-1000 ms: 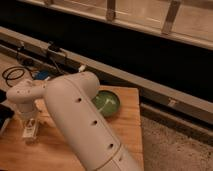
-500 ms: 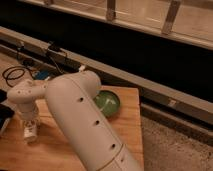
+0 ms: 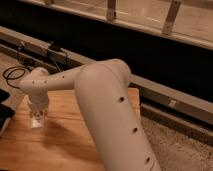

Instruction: Place the bottle in the ceramic bowl

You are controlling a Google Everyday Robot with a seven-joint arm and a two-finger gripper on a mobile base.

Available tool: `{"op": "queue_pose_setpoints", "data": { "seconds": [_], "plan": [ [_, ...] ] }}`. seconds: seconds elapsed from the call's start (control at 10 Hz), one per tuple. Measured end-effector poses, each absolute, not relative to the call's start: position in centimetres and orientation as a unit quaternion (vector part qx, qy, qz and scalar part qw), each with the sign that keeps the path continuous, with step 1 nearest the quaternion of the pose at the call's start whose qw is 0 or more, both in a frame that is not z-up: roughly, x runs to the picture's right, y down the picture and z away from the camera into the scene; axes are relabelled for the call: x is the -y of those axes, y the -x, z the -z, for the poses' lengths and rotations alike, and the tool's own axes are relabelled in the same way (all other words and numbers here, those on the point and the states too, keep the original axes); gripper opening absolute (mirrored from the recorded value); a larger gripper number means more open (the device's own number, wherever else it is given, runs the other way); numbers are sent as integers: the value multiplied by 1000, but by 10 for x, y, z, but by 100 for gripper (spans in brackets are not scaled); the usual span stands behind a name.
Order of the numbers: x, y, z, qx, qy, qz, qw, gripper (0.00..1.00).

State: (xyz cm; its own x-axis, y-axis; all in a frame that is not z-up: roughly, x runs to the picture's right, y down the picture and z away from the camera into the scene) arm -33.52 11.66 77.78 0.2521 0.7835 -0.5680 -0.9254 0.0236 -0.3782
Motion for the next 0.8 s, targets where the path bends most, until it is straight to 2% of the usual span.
{"op": "queue_pose_setpoints", "data": {
  "seconds": [0.3, 0.8],
  "plan": [
    [-83, 259, -773, -100, 328, -633, 695, 0],
    [-81, 254, -773, -103, 325, -637, 691, 0]
  ]
}}
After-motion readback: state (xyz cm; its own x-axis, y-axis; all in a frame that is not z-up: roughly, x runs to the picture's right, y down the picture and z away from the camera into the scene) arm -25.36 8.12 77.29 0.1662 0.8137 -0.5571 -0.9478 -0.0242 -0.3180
